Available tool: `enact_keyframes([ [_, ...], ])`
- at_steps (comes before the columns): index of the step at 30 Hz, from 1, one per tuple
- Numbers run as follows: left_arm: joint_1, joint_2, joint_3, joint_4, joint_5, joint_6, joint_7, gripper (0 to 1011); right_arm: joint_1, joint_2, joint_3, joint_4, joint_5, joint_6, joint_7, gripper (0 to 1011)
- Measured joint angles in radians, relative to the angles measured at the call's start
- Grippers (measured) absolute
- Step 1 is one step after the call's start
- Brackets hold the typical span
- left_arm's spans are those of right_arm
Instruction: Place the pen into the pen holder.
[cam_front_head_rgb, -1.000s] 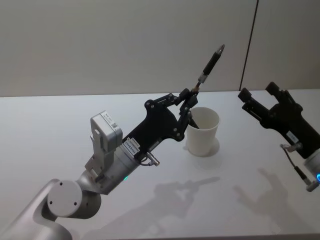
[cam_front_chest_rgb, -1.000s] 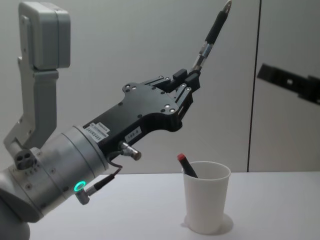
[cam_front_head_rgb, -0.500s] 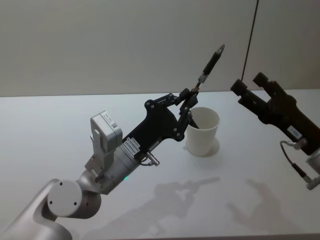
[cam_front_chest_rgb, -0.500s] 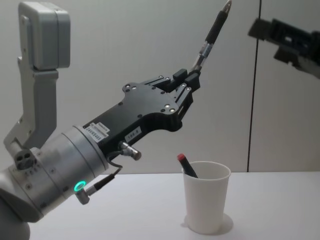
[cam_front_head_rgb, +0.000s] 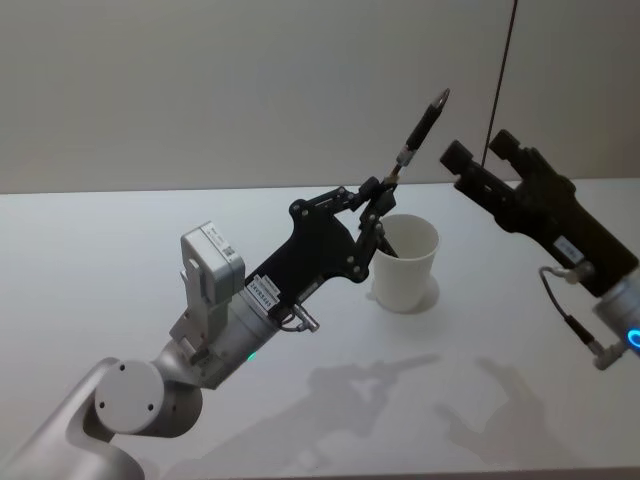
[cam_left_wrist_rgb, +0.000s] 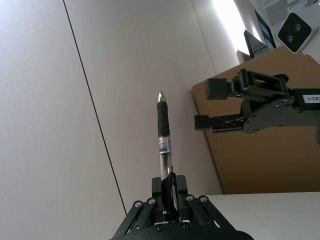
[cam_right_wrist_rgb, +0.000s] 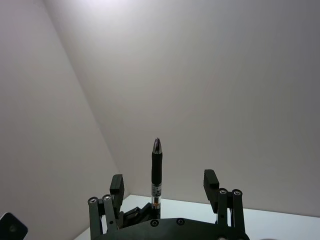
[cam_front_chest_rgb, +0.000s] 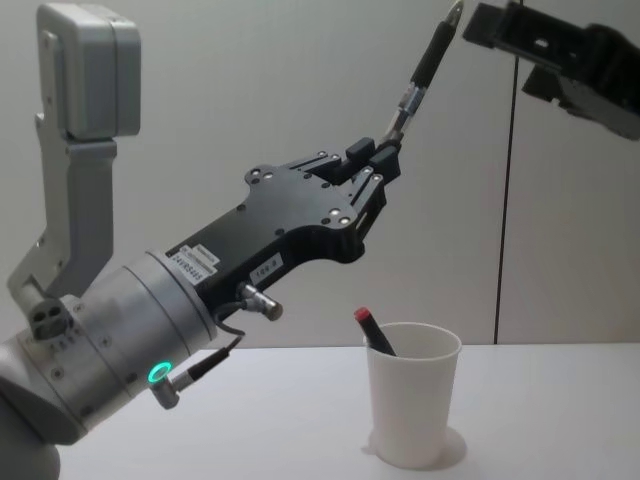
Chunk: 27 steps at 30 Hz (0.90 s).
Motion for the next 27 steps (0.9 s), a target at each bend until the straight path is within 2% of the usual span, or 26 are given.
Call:
enact_keyframes([
  [9, 0.0, 0.0, 0.0, 0.0, 0.0, 0.0, 0.0, 173, 0.014, -0.044, -0.04, -0.033, -0.089, 0.029, -0.145, 1001],
  [13, 0.0, 0.0, 0.0, 0.0, 0.0, 0.0, 0.0, 173, 0.021, -0.061, -0.054, -0.04, -0.118, 0.046, -0.189, 1001],
  [24, 0.0, 0.0, 0.0, 0.0, 0.0, 0.0, 0.0, 173, 0.052, -0.106, -0.09, -0.038, -0.162, 0.084, -0.249, 996],
  [27, 0.0, 0.0, 0.0, 0.0, 0.0, 0.0, 0.0, 173, 0.062, -0.117, -0.098, -0.032, -0.171, 0.09, -0.258, 919],
])
